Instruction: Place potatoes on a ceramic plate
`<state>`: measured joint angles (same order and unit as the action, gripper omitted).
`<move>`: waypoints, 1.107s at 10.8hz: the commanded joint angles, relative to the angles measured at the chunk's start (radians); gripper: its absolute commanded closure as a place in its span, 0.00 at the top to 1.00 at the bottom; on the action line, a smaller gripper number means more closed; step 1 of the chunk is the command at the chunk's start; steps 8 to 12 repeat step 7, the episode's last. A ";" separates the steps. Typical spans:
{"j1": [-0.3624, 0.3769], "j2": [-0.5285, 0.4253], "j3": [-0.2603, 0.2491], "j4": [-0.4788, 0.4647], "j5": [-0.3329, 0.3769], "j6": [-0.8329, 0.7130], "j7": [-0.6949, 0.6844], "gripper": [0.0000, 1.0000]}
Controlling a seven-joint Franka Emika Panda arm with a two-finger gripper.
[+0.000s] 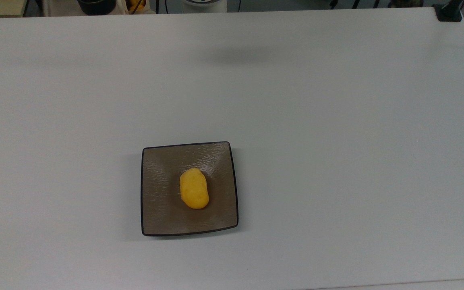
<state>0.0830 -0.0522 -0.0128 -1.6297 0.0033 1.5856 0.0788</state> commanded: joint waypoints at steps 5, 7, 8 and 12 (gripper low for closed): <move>0.004 0.002 -0.007 -0.073 0.032 0.214 -0.097 1.00; 0.006 0.002 -0.007 -0.071 0.032 0.214 -0.096 1.00; 0.006 0.002 -0.007 -0.071 0.032 0.214 -0.096 1.00; 0.006 0.002 -0.007 -0.071 0.032 0.214 -0.096 1.00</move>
